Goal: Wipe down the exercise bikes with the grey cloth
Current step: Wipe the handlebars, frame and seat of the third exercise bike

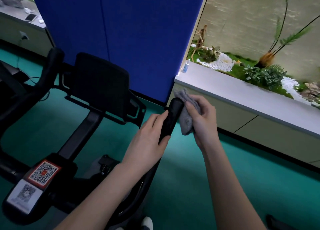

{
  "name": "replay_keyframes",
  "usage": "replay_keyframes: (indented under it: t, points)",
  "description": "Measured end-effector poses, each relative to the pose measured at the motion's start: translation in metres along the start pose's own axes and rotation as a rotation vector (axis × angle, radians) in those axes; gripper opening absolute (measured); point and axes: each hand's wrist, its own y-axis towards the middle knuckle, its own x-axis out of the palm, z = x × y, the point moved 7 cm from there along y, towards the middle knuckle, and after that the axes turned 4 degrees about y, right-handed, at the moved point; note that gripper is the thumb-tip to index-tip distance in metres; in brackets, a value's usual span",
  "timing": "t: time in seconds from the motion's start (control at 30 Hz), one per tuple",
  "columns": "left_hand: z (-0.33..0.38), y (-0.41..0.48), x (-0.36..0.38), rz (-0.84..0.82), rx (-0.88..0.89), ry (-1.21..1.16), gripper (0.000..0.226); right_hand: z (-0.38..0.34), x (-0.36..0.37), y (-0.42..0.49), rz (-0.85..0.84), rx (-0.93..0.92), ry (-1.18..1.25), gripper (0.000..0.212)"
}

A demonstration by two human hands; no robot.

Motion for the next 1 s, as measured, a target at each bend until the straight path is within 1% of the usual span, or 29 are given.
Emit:
replay_keyframes:
  t: [0.07, 0.13, 0.2, 0.3, 0.4, 0.6, 0.77, 0.83, 0.93, 1.0]
  points:
    - [-0.001, 0.0, 0.0, 0.005, 0.003, -0.014, 0.064, -0.002, -0.009, -0.017, 0.084, -0.101, 0.009, 0.024]
    - [-0.002, -0.001, 0.001, 0.009, -0.006, -0.033, 0.064, -0.016, -0.01, -0.026, 0.127, -0.252, -0.108, 0.027]
    - [-0.002, -0.001, 0.001, 0.016, -0.014, -0.057, 0.063, -0.03, 0.0, -0.028, 0.114, -0.396, -0.237, 0.026]
    - [-0.003, -0.003, 0.002, 0.028, -0.048, -0.081, 0.063, -0.037, 0.015, -0.031, 0.11, -0.473, -0.369, 0.022]
    - [-0.006, -0.007, 0.003, 0.034, -0.08, -0.099, 0.062, -0.032, 0.018, -0.043, 0.116, -0.514, -0.43, 0.022]
    - [-0.01, -0.02, 0.003, 0.022, -0.093, -0.13, 0.06, -0.009, 0.015, -0.068, 0.048, -0.442, -0.392, 0.021]
    - [-0.011, -0.022, 0.002, 0.022, -0.096, -0.148, 0.059, 0.008, 0.009, -0.076, -0.015, -0.234, -0.196, 0.023]
    - [-0.013, -0.023, 0.003, 0.015, -0.109, -0.155, 0.06, 0.007, -0.003, -0.074, 0.054, -0.21, -0.096, 0.019]
    - [-0.014, -0.023, 0.004, 0.007, -0.112, -0.158, 0.06, 0.007, -0.028, -0.059, 0.222, -0.186, 0.02, 0.016]
    - [-0.013, -0.024, 0.004, 0.007, -0.115, -0.154, 0.06, 0.015, -0.029, -0.043, 0.267, -0.122, 0.104, 0.016]
